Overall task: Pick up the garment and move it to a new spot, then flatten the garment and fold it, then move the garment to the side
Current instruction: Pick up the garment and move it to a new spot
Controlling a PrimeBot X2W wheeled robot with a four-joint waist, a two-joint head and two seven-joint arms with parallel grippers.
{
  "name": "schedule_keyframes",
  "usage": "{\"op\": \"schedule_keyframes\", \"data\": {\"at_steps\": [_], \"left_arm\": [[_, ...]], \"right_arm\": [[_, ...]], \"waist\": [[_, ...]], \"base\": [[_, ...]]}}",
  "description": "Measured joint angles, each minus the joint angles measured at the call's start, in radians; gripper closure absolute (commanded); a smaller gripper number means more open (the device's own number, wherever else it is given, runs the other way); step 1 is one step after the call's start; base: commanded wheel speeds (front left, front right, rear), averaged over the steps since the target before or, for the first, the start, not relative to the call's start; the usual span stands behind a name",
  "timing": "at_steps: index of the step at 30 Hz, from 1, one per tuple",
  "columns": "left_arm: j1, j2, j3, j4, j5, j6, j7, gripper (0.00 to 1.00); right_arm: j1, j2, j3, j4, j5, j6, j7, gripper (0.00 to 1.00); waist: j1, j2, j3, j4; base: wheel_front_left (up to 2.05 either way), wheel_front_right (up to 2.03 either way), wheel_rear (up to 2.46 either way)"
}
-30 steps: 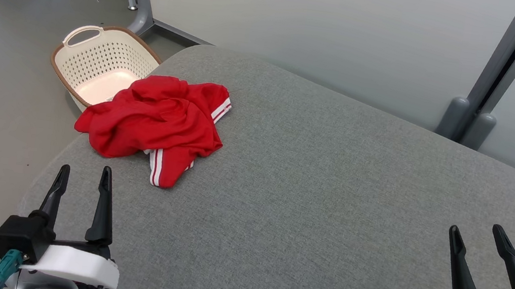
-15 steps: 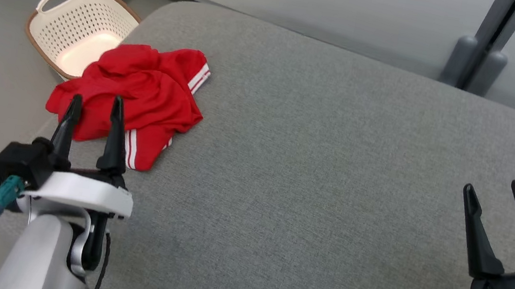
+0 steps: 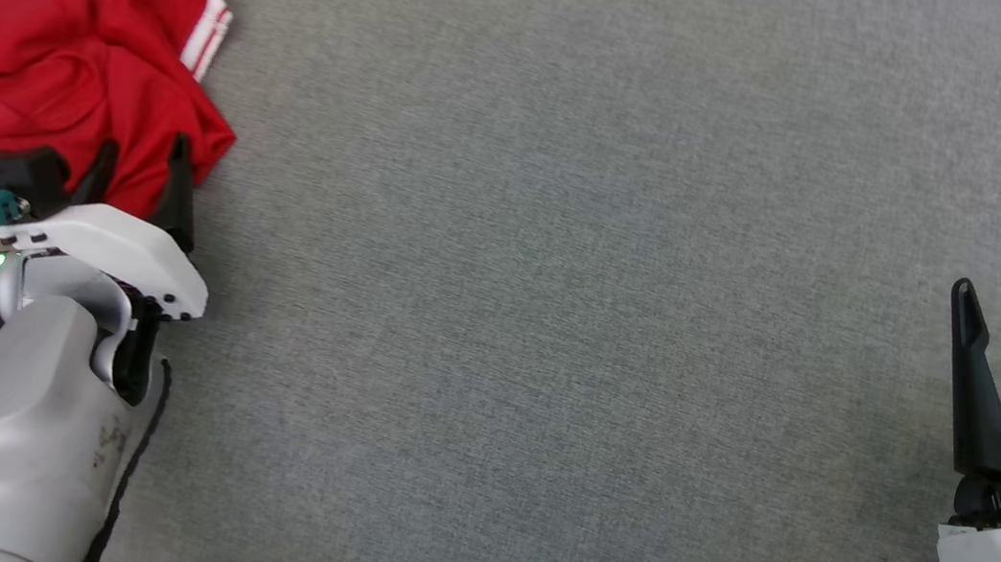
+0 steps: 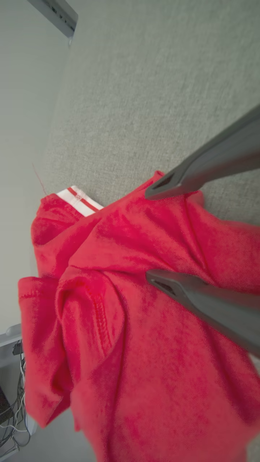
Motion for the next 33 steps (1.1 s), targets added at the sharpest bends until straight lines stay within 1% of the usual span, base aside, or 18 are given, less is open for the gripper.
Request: {"op": "schedule_keyframes", "data": {"at_steps": [3,4,5,9,11,14,18,24,30,33], "left_arm": [[-0.049,0.014,-0.003,0.088,0.000,-0.002,0.000,0.00],[-0.060,0.015,-0.004,0.109,0.001,-0.002,0.000,0.45],[-0.060,0.015,-0.004,0.109,0.001,-0.002,0.000,1.00],[-0.077,0.025,-0.013,0.132,0.017,0.001,-0.010,1.00],[-0.076,0.033,-0.007,0.088,0.029,0.004,-0.012,1.00],[-0.062,0.048,0.015,-0.036,0.052,0.021,-0.014,1.00],[0.023,0.052,0.049,-0.210,0.095,0.041,-0.013,1.00],[0.156,0.044,0.073,-0.461,0.151,0.051,-0.013,1.00],[0.336,0.005,0.043,-0.700,0.187,0.061,-0.015,1.00],[0.399,-0.015,-0.001,-0.810,0.200,0.067,0.022,1.00]], "right_arm": [[-0.015,-0.003,-0.001,0.007,0.000,0.000,-0.007,0.00],[-0.016,-0.003,-0.002,0.011,0.000,0.000,-0.007,0.00],[-0.016,-0.003,-0.002,0.011,0.000,0.000,-0.007,0.00],[-0.023,-0.002,-0.001,0.028,0.000,0.000,-0.017,0.00],[-0.024,0.000,-0.001,0.034,0.000,0.000,-0.024,0.00],[-0.023,0.005,-0.005,0.044,0.000,0.000,-0.033,0.00],[-0.015,0.016,-0.006,0.062,0.000,0.000,-0.048,0.00],[0.019,0.041,-0.003,0.091,0.002,0.000,-0.067,0.00],[0.055,0.057,0.005,0.100,0.003,0.000,-0.077,0.00],[0.056,0.062,-0.004,0.098,0.003,0.000,-0.078,0.00]], "waist": [[0.0000,0.0000,0.026,-0.018],[0.0000,0.0000,0.030,-0.022],[0.0000,0.0000,0.030,-0.022],[0.0000,0.0000,0.019,-0.018],[0.0000,0.0000,0.005,-0.014],[0.0000,0.0000,-0.023,-0.010],[0.0001,0.0000,-0.073,-0.008],[0.0000,0.0000,-0.167,-0.014],[0.0000,0.0000,-0.248,-0.043],[0.0000,0.0000,-0.261,-0.075]], "base": [[0.00,0.00,0.00],[0.00,0.00,0.00],[0.00,0.00,0.00],[0.00,0.00,0.00],[0.00,0.00,0.00],[0.00,0.00,0.00],[0.00,0.00,0.00],[0.00,0.00,0.00],[0.00,0.00,0.00],[0.00,0.00,0.00]]}}
